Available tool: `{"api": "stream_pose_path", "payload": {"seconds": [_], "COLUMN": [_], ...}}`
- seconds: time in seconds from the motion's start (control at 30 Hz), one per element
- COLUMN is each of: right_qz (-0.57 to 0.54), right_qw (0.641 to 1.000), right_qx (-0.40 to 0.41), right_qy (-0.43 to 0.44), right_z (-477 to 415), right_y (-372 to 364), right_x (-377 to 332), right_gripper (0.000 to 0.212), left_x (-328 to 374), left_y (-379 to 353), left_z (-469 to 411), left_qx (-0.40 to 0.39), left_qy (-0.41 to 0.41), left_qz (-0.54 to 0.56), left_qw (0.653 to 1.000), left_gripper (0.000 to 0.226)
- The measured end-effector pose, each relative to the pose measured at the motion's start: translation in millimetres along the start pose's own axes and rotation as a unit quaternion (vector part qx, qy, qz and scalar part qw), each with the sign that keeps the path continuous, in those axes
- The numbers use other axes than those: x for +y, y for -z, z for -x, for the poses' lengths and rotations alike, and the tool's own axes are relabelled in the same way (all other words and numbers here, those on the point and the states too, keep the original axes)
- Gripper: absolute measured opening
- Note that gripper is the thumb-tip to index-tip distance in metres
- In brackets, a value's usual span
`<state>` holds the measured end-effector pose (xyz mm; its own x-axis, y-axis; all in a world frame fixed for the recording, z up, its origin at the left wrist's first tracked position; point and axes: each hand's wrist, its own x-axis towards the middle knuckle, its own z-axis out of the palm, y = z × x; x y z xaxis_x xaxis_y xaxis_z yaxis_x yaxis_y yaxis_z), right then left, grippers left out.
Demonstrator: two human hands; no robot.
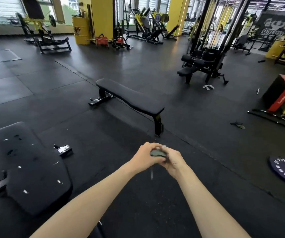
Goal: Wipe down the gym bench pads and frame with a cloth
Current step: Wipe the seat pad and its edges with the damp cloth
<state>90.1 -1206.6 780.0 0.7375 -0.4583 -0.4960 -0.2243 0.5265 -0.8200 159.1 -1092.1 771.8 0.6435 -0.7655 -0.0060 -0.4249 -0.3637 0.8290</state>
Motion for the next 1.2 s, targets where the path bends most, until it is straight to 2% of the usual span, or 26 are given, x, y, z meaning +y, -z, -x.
{"api": "stream_pose_path", "payload": {"seconds": [0.07, 0.13, 0.2, 0.27, 0.5, 0.57, 0.63, 0.77, 0.87, 1.03, 1.1, 1.2], "right_qz": [-0.049, -0.055, 0.01, 0.069, 0.106, 0.151, 0.173, 0.173, 0.167, 0.127, 0.179, 0.267], "right_qw": [0.998, 0.996, 0.997, 0.994, 0.985, 0.981, 0.98, 0.984, 0.986, 0.991, 0.983, 0.962], "right_qx": [-0.025, -0.045, -0.055, -0.072, -0.125, -0.118, -0.093, -0.033, -0.006, -0.024, -0.001, 0.023], "right_qy": [-0.031, -0.049, -0.049, -0.051, -0.046, -0.043, -0.039, -0.026, -0.025, -0.031, -0.029, -0.053], "right_z": [-12.5, -24.1, -36.6, -46.9, -91.7, -108.4, -131.1, -185.0, -225.8, -285.2, -311.9, -349.4], "right_y": [18.2, 30.0, 34.1, 32.7, 17.2, 8.0, -1.6, -19.2, -33.8, -72.6, -89.5, -118.1], "right_x": [-12.1, -20.4, -23.8, -25.7, -32.6, -36.8, -42.6, -65.7, -85.4, -105.9, -107.0, -108.5], "right_gripper": [0.029, 0.024, 0.025, 0.027, 0.016, 0.014, 0.03, 0.041, 0.037, 0.026, 0.023, 0.013], "left_x": [5.3, 4.7, 1.0, -1.1, -26.5, -36.7, -47.6, -71.6, -89.4, -107.6, -115.8, -135.3], "left_y": [-13.6, -20.9, -24.3, -27.2, -14.2, -4.1, 7.8, 47.4, 79.8, 121.1, 134.8, 156.1], "left_z": [-16.5, -30.2, -42.2, -50.9, -89.8, -103.1, -118.9, -162.7, -196.4, -244.4, -259.7, -282.2], "left_qx": [0.041, 0.066, 0.09, 0.102, 0.109, 0.104, 0.098, 0.128, 0.149, 0.154, 0.16, 0.182], "left_qy": [0.043, 0.071, 0.092, 0.11, 0.164, 0.176, 0.193, 0.235, 0.271, 0.296, 0.297, 0.298], "left_qz": [0.019, 0.04, 0.079, 0.095, 0.164, 0.178, 0.202, 0.307, 0.355, 0.437, 0.428, 0.341], "left_qw": [0.998, 0.994, 0.988, 0.984, 0.967, 0.962, 0.955, 0.913, 0.882, 0.835, 0.838, 0.873], "left_gripper": [0.045, 0.035, 0.021, 0.017, 0.035, 0.037, 0.037, 0.04, 0.039, 0.035, 0.036, 0.039]}}
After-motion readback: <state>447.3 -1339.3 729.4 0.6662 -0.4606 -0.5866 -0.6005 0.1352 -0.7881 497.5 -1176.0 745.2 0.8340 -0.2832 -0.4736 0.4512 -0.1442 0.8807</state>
